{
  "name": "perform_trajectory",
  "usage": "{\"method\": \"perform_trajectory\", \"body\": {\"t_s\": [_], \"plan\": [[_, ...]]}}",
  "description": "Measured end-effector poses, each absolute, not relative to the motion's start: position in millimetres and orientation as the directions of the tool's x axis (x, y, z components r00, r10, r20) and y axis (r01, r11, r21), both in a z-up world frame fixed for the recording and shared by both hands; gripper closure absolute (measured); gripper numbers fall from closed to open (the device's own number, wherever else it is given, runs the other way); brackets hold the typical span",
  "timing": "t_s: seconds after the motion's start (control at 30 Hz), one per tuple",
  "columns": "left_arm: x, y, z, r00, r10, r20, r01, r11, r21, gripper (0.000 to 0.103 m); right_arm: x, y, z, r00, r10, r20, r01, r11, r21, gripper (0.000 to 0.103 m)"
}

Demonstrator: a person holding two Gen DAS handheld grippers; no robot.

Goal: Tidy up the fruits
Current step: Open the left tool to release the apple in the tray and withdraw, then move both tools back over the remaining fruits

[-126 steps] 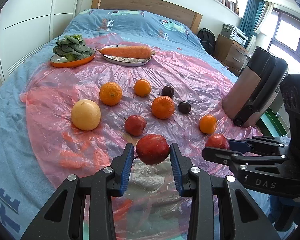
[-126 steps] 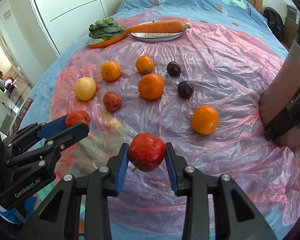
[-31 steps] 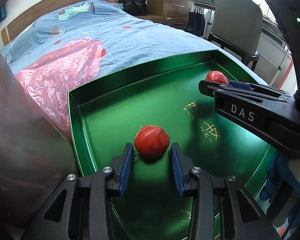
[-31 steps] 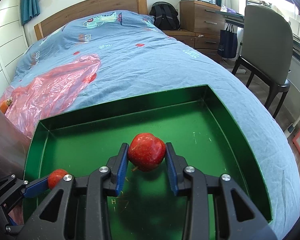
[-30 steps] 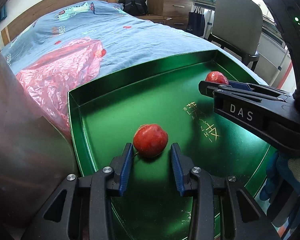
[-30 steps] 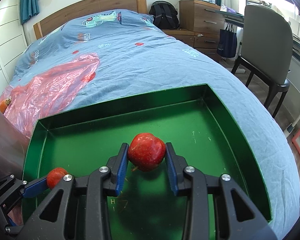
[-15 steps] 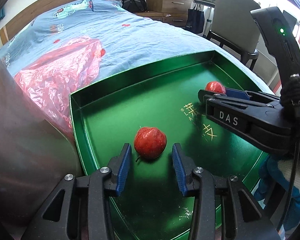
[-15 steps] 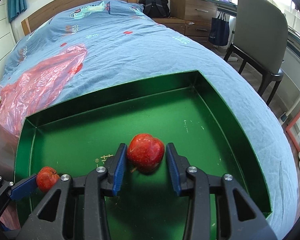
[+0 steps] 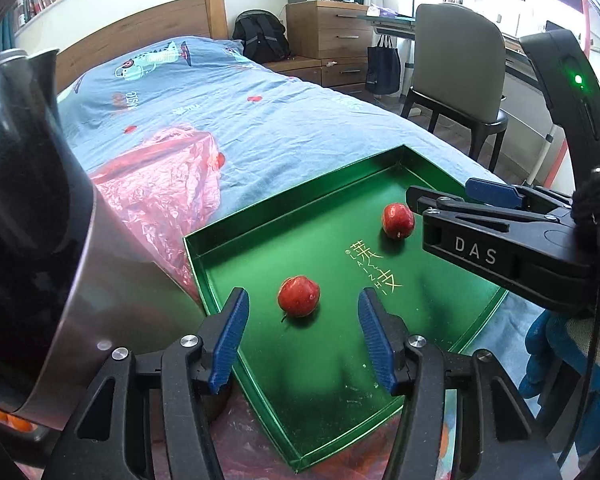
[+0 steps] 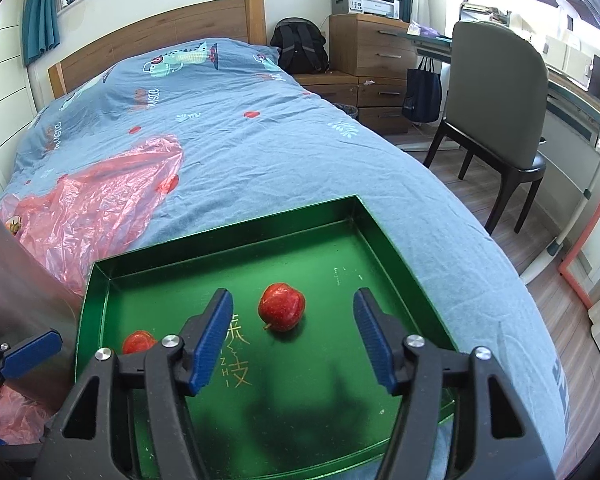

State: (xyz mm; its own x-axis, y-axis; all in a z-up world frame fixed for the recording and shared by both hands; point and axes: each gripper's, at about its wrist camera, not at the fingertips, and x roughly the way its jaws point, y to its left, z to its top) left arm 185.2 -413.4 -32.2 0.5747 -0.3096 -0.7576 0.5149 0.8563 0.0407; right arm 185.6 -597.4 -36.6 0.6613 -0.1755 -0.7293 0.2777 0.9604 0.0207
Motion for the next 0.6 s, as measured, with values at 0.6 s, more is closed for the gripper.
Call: {"method": "perform_trajectory", "body": {"t_s": [0.6], "plan": [[104.7,-345.4,24.2,0.648,-0.312,-0.695,0.479,0.876,0.052,0.052,92.5,-539.3,9.4,0.717,-0.1,-0.69,0.222,0.971,0.091,0.036]]}}
